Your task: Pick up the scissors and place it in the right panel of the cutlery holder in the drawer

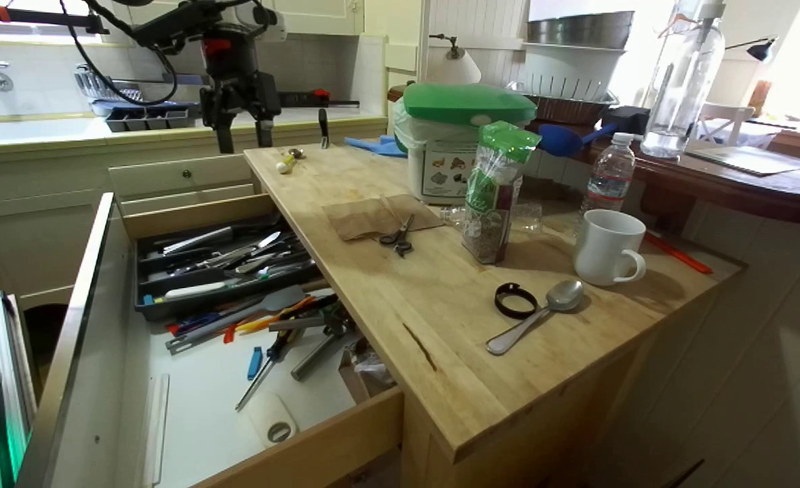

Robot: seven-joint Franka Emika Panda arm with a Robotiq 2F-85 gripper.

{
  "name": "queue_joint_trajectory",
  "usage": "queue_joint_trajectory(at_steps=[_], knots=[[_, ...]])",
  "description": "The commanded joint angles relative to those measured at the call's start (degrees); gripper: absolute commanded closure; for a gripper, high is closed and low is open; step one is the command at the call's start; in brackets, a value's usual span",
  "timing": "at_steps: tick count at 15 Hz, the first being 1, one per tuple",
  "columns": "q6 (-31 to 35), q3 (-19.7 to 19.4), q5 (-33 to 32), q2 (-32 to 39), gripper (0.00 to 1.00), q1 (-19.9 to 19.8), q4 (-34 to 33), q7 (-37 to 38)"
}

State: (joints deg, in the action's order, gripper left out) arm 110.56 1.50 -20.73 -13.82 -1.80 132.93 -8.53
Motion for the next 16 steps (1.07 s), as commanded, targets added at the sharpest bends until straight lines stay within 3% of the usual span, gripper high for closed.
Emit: queue_joint_trajectory(at_steps=[1,3,5,7,9,10,13,14,16], knots=[[3.0,-4.1,-8.1,-1.0,0.00,-1.5,1.9,-11.8],[7.6,-7.1,-10.6,-0.7,0.00,-2.4,1.3,-19.2],[15.6,-11.5,-8.5,0.4,0.00,-3.5,0.1,-27.9],[21.4,-16.9,-3.0,2.8,0.00,-2.0,-2.0,-36.9],[20.6,-19.8,8.1,4.3,0.00,-1.2,-4.9,-45.4],[20.7,-16.0,1.7,1.7,0.00,-4.4,-1.8,-39.4],[20.7,-17.5,6.9,3.3,0.00,-4.3,-4.1,-44.6],[22.8,-16.7,4.1,0.6,0.00,-5.3,-1.7,-40.0],[21.1,-16.1,4.0,2.4,0.00,-5.7,-3.3,-40.5]])
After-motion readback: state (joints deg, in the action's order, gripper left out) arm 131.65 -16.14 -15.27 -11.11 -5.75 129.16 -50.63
